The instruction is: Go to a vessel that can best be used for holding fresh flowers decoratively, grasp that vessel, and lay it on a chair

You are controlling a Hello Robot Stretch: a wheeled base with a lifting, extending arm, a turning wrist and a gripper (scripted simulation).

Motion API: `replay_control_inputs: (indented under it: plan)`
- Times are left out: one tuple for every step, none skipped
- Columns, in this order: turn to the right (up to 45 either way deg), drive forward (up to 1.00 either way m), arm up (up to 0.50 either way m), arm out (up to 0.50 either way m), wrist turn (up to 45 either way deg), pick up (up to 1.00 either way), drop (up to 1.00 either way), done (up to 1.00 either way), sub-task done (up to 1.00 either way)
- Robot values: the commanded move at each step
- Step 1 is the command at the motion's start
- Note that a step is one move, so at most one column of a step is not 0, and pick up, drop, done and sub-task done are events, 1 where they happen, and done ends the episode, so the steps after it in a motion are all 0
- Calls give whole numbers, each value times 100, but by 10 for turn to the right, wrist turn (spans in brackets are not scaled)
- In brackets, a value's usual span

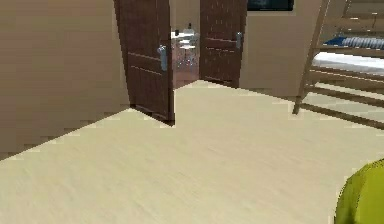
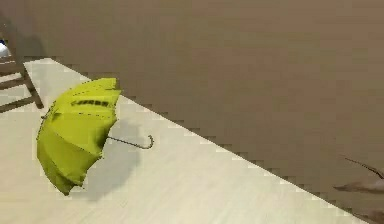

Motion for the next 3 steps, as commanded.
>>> replay_control_inputs:
  plan:
    - [120, 0, 0, 0, 0, 0, 0, 0, 0]
    - [0, 100, 0, 0, 0, 0, 0, 0, 0]
    - [0, 100, 0, 0, 0, 0, 0, 0, 0]
